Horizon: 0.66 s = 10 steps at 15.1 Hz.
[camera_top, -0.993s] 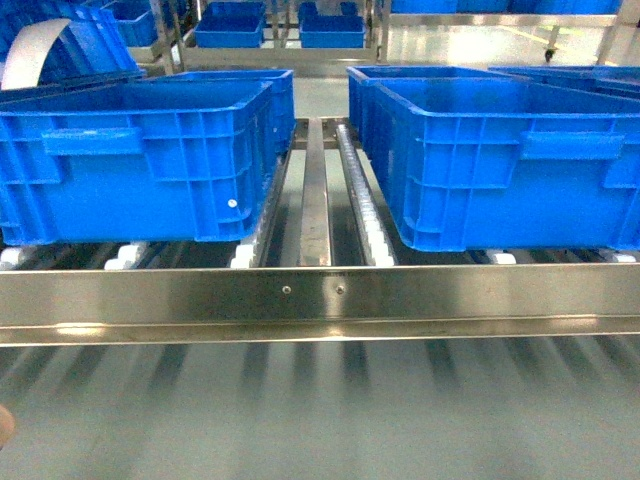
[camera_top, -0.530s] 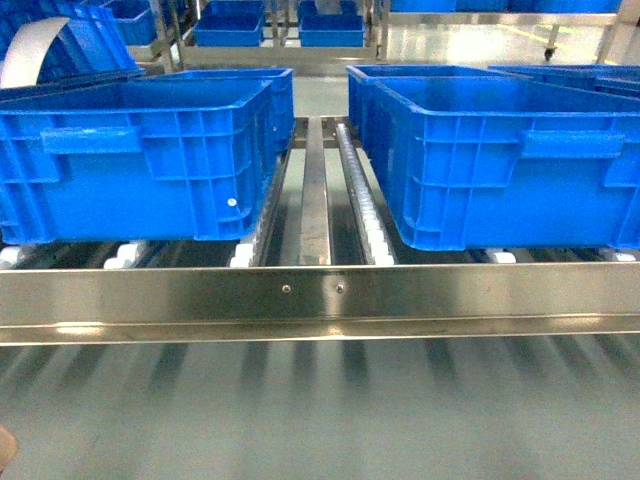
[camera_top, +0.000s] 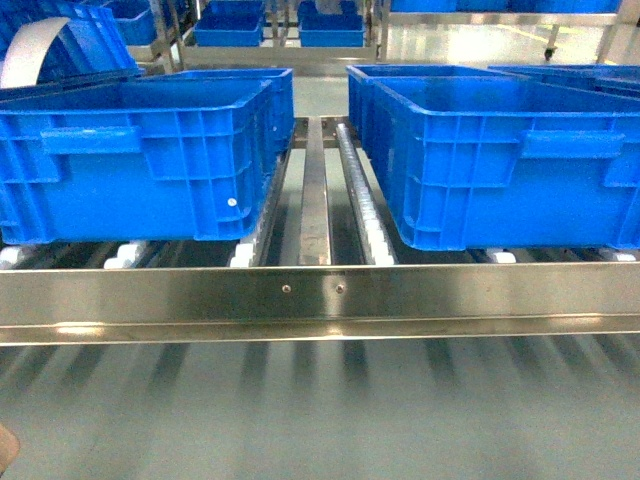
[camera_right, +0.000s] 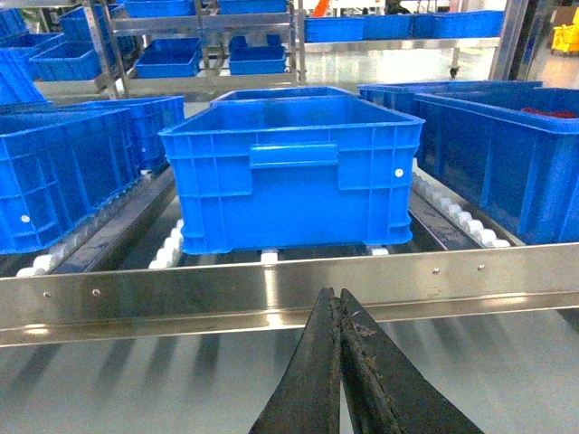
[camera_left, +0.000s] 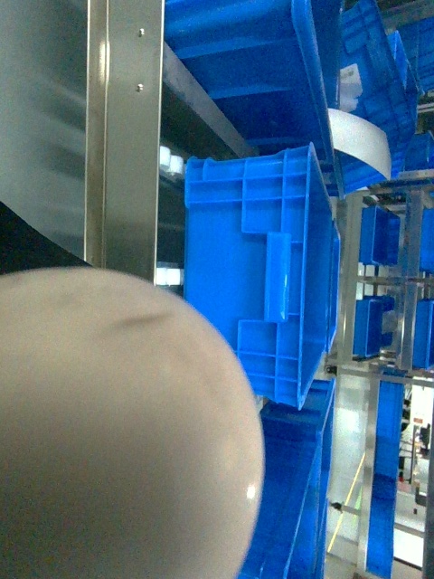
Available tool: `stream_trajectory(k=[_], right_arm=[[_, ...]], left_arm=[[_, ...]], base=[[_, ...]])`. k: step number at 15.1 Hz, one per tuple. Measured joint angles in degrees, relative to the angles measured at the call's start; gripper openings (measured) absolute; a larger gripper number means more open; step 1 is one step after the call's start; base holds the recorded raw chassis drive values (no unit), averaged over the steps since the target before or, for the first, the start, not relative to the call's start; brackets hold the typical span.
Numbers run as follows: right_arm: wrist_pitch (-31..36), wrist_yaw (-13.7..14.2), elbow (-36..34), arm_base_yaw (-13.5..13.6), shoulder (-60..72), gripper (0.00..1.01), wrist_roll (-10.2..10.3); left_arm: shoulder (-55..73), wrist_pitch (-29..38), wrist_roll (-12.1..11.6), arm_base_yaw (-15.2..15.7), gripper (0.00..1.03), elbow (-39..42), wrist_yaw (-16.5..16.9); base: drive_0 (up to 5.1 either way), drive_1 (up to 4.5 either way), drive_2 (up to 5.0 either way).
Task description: Place part in tray to right shelf
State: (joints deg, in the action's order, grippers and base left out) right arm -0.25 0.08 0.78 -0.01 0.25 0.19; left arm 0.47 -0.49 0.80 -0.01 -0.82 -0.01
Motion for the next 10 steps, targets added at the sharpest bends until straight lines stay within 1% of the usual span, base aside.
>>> stream_trajectory(k=[1,8,9,10], right_arm=[[0.0,0.0,0.0,0.0,0.0,0.04,-0.02],[0.0,0.0,0.0,0.0,0.0,0.95,0.0],[0.0,0.0,0.0,0.0,0.0,1.0,0.02],[0.0,0.0,0.0,0.0,0.0,0.97,0.0]], left_arm=[[0.0,0.0,0.0,0.0,0.13,0.0,0.0],[0.0,0.02,0.0,0.0,0.13,0.0,0.0],[0.0,0.0,0.0,0.0,0.13,0.0,0.0],[0.0,0.0,0.0,0.0,0.13,0.0,0.0]], base=[[0.0,0.0,0.0],[0.0,0.0,0.0],[0.0,0.0,0.0],[0.0,0.0,0.0]])
